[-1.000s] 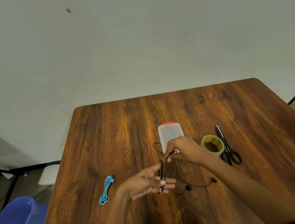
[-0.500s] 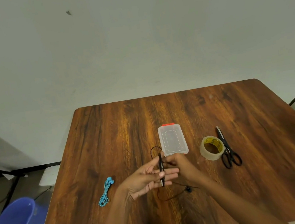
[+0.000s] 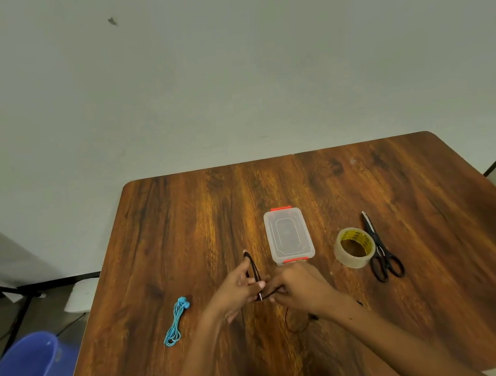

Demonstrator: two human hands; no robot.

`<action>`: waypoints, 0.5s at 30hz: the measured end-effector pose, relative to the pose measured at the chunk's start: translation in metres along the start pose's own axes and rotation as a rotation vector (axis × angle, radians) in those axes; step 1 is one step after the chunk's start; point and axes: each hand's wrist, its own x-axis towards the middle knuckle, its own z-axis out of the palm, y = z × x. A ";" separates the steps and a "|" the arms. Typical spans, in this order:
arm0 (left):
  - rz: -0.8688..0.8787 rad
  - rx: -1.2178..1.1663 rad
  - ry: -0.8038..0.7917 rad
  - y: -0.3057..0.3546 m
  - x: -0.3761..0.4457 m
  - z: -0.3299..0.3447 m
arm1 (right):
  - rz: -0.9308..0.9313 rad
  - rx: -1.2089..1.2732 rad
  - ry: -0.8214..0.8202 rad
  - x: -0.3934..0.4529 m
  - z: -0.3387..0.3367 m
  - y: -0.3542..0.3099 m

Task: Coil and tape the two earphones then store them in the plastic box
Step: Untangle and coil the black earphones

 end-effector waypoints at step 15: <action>-0.111 -0.008 -0.534 0.008 -0.017 0.009 | 0.073 -0.092 -0.002 0.027 -0.042 0.039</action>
